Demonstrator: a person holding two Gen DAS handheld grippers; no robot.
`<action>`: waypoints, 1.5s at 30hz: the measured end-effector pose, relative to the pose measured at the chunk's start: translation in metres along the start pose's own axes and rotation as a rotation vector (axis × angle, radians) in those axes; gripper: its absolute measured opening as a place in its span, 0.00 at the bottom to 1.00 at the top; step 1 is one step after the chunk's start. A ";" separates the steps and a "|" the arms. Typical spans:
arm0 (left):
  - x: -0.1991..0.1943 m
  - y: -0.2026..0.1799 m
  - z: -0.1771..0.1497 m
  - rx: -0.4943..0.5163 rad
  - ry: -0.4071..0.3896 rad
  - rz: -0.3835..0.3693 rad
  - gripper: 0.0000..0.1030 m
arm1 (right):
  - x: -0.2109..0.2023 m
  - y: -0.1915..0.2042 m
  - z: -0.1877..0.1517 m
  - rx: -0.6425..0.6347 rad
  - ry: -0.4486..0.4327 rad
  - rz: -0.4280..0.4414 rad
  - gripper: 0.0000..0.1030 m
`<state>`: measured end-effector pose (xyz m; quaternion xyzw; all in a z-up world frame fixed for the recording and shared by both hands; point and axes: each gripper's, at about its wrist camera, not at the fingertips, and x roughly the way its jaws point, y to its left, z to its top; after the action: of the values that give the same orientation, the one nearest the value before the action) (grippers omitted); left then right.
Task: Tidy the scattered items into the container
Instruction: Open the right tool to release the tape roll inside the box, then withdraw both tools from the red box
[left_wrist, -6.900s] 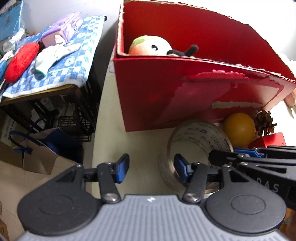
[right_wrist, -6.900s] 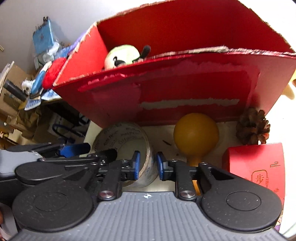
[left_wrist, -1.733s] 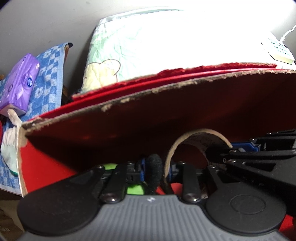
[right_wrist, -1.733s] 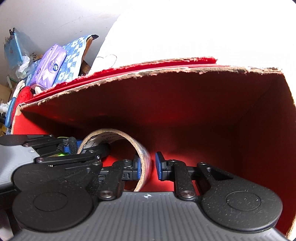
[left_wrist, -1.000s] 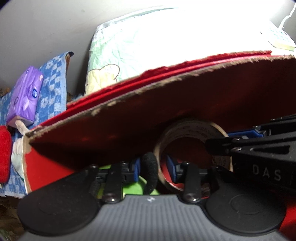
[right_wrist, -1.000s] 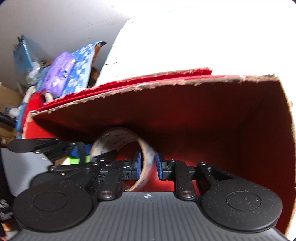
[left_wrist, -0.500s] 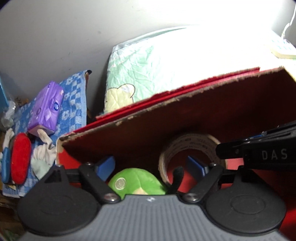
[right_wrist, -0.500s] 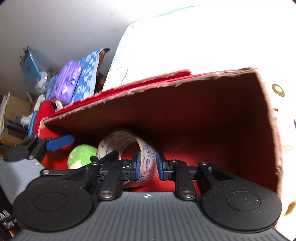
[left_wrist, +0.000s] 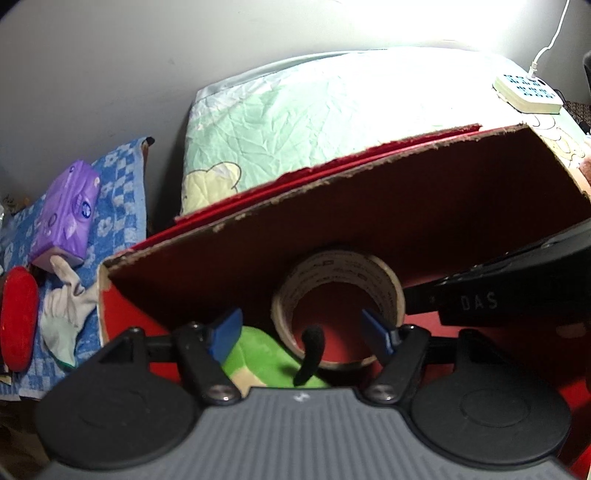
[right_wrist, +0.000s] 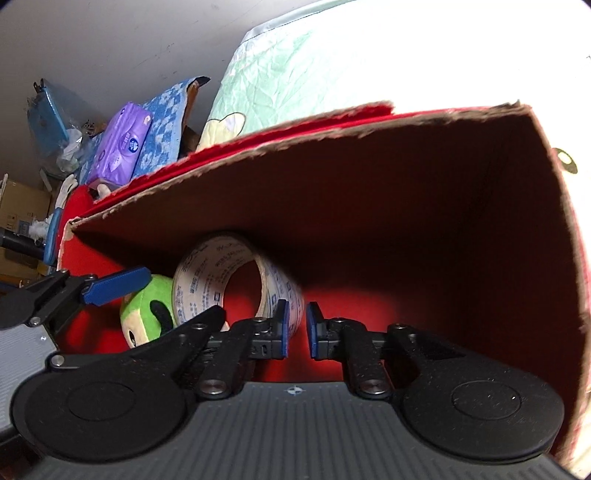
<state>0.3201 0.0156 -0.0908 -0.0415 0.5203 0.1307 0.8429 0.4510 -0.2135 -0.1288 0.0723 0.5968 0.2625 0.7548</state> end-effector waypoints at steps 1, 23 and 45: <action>0.000 0.002 -0.001 -0.013 0.005 -0.016 0.71 | 0.001 0.002 -0.001 0.000 0.008 0.003 0.12; -0.011 0.006 -0.016 0.018 -0.058 -0.021 0.76 | -0.015 0.008 -0.018 0.090 -0.103 -0.077 0.21; -0.063 -0.010 -0.030 -0.127 -0.181 0.042 0.91 | -0.088 0.016 -0.055 0.013 -0.299 -0.200 0.32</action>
<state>0.2696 -0.0118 -0.0494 -0.0718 0.4334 0.1840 0.8793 0.3810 -0.2537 -0.0614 0.0556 0.4840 0.1684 0.8569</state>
